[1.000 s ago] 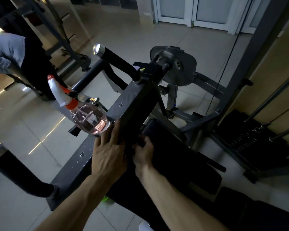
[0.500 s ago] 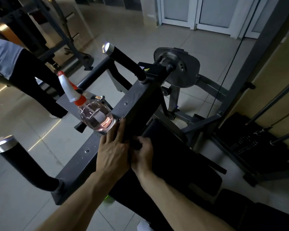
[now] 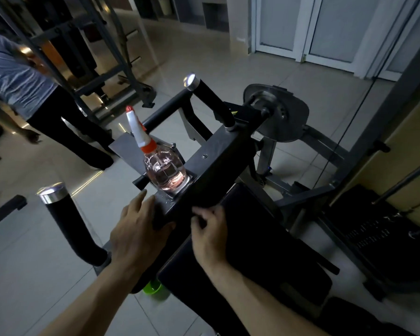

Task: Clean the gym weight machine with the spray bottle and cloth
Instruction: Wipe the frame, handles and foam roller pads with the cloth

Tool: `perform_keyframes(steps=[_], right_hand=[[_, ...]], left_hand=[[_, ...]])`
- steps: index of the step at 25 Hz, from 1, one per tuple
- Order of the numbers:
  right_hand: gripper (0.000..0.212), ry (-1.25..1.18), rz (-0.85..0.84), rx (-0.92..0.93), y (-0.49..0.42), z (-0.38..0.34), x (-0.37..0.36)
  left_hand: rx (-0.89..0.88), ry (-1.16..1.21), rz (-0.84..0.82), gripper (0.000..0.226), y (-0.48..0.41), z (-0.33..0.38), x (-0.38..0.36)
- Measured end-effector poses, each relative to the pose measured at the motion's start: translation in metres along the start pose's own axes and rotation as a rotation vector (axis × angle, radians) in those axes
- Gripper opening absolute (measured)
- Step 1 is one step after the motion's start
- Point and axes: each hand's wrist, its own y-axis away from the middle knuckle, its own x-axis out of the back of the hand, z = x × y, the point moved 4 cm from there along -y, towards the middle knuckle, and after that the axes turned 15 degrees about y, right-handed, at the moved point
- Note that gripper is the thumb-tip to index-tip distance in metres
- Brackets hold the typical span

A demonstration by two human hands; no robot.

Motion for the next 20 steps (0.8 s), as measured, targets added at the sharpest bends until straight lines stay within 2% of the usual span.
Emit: perform_keyframes(steps=[1, 4, 6, 8, 11, 15, 18, 20], right_hand=[[0.022, 0.01, -0.024, 0.064, 0.001, 0.003, 0.001], [0.025, 0.099, 0.101, 0.139, -0.061, 0.012, 0.032], [0.027, 0.102, 0.184, 0.092, -0.11, 0.014, 0.058], [0.027, -0.009, 0.233, -0.017, -0.133, 0.016, 0.066], [0.027, -0.014, 0.212, -0.062, -0.084, 0.006, 0.037], [0.025, 0.022, -0.012, 0.154, 0.025, -0.001, -0.01], [0.026, 0.106, 0.025, 0.279, -0.016, 0.006, 0.01], [0.027, 0.119, 0.118, 0.195, -0.066, 0.012, 0.038]], left_hand=[[-0.003, 0.003, -0.023, 0.079, -0.002, -0.003, -0.003], [-0.056, 0.039, -0.05, 0.064, -0.005, -0.008, -0.008], [-0.062, 0.032, -0.047, 0.063, -0.006, -0.011, -0.008], [-0.06, 0.04, -0.045, 0.064, -0.005, -0.011, -0.008], [-0.057, 0.047, -0.026, 0.062, -0.006, -0.011, -0.008], [-0.042, 0.005, -0.007, 0.062, -0.001, -0.005, -0.009], [-0.045, 0.004, -0.005, 0.064, 0.003, -0.004, -0.01], [-0.043, 0.013, -0.009, 0.064, 0.003, -0.004, -0.011]])
